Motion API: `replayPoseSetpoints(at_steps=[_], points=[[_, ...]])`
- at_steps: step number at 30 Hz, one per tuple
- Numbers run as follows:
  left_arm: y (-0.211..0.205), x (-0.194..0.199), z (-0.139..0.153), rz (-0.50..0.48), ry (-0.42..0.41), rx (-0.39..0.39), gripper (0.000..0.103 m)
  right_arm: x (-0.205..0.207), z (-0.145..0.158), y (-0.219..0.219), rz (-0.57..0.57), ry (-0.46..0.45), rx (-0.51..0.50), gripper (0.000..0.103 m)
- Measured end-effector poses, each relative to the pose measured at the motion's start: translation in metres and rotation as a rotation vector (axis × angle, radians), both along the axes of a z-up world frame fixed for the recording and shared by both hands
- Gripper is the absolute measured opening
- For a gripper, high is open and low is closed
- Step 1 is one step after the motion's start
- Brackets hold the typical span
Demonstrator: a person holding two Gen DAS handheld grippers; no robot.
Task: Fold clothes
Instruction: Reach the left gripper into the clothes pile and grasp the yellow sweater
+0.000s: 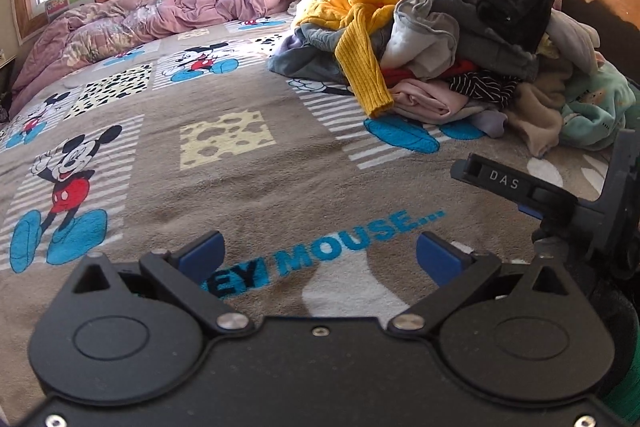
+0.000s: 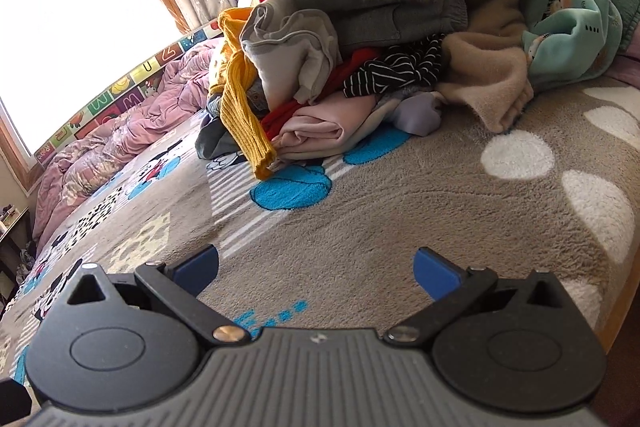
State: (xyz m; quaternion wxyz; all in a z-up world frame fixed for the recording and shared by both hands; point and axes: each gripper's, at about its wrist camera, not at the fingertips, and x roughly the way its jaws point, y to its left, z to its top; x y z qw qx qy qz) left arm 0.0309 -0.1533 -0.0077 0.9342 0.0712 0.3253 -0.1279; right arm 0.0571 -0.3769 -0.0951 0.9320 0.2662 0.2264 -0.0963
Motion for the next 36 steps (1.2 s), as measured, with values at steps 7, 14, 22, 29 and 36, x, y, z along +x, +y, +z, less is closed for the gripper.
replayPoseSetpoints(at_steps=[7, 14, 22, 29, 36], points=[[-0.011, 0.015, -0.009, -0.016, -0.007, -0.031, 0.103, -0.008, -0.001, -0.009, 0.014, -0.018, -0.035, 0.103], [-0.026, 0.065, -0.001, -0.024, -0.028, -0.069, 0.103, -0.006, -0.007, -0.027, -0.02, -0.015, -0.044, 0.103], [-0.05, 0.142, 0.016, -0.039, -0.093, -0.127, 0.103, 0.022, -0.017, -0.048, -0.074, -0.023, -0.057, 0.103], [-0.076, 0.215, 0.016, -0.051, -0.133, -0.128, 0.097, 0.053, -0.02, -0.048, -0.039, -0.047, -0.078, 0.103], [-0.11, 0.29, 0.001, -0.056, -0.131, -0.158, 0.08, 0.071, -0.022, -0.036, -0.016, -0.033, -0.116, 0.103]])
